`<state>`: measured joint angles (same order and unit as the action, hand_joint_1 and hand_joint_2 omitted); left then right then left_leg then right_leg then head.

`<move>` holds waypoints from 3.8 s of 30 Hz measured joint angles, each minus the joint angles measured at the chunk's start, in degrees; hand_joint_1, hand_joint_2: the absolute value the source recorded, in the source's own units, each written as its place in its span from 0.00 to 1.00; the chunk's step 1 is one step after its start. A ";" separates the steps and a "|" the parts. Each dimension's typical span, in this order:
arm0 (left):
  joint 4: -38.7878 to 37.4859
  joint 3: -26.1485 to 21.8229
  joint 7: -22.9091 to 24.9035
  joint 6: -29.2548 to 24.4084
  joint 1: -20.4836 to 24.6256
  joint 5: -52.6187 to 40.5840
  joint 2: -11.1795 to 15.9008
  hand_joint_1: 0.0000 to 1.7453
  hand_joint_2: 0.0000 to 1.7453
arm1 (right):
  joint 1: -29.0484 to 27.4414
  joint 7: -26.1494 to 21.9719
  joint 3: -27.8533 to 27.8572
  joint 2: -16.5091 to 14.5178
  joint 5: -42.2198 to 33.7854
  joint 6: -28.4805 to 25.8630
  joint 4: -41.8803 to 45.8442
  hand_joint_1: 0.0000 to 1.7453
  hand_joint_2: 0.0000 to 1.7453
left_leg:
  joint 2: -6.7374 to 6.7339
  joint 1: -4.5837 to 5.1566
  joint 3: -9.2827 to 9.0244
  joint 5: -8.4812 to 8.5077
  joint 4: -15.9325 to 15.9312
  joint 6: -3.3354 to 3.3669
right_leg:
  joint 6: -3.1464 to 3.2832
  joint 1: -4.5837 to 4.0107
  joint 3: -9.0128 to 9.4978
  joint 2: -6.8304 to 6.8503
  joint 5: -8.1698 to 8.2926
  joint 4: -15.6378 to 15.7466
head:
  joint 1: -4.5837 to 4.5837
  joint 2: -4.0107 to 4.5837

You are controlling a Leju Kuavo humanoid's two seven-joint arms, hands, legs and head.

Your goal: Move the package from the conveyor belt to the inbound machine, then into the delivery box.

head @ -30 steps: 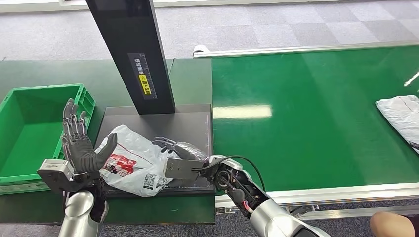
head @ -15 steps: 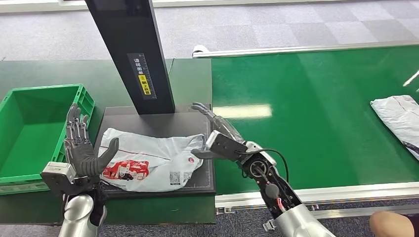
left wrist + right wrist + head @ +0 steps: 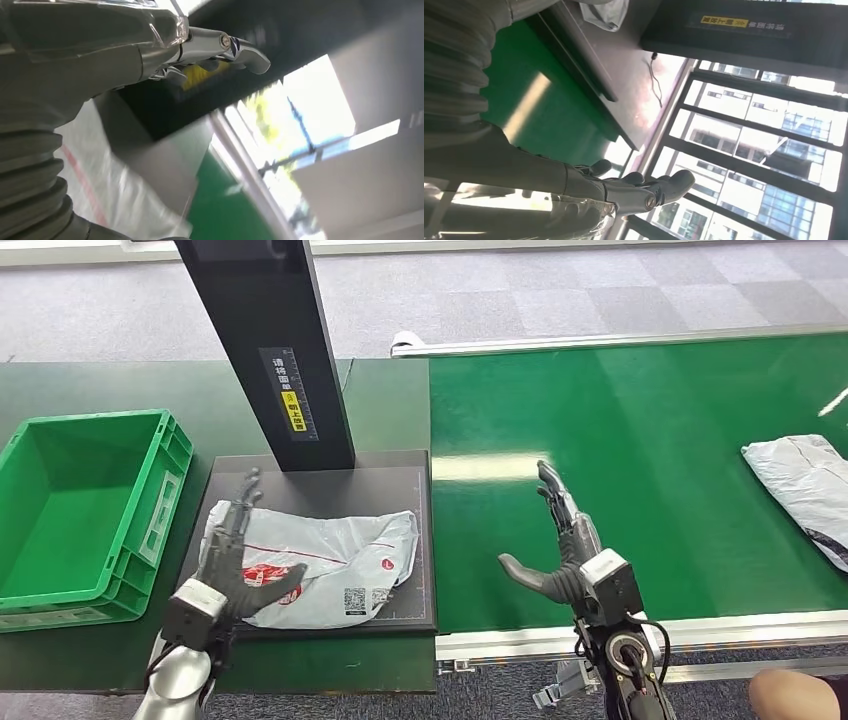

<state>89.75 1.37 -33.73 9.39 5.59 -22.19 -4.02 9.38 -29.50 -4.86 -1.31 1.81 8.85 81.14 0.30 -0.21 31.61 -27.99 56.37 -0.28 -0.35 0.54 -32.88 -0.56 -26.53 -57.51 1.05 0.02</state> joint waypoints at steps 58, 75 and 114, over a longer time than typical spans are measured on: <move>6.69 7.36 13.11 -26.87 15.38 -36.55 14.94 1.00 1.00 | -10.36 -0.10 8.99 -5.20 -3.46 -1.77 3.08 0.00 1.00 | -0.03 -0.01 -0.06 0.07 -0.01 -0.01 | 0.01 -0.01 0.03 -0.02 0.01 -0.02 | -0.01 0.00; -44.66 -6.74 20.49 -34.52 33.44 -49.52 25.61 1.00 1.00 | -12.88 -0.09 10.16 -4.79 -4.47 -2.41 5.71 0.00 1.00 | -0.34 -0.02 -0.01 0.10 -0.01 -0.07 | 0.02 -0.02 -0.07 -0.20 0.02 -0.06 | -0.02 0.00; -59.29 -16.91 13.27 -32.27 41.94 -41.29 28.19 0.00 1.00 | -11.84 0.56 10.46 -4.79 -3.76 -3.02 5.20 0.00 1.00 | -0.28 -0.02 0.02 0.10 -0.01 -0.07 | 0.02 -0.02 -0.10 -0.18 0.02 -0.05 | -0.03 0.00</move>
<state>30.46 -15.54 -20.46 -22.88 47.53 -63.48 24.17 -2.47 -28.94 5.61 -6.10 -1.96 5.84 86.34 0.02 -0.23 31.64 -27.89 56.36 -0.35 -0.33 0.52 -32.98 -0.74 -26.51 -57.56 1.03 0.02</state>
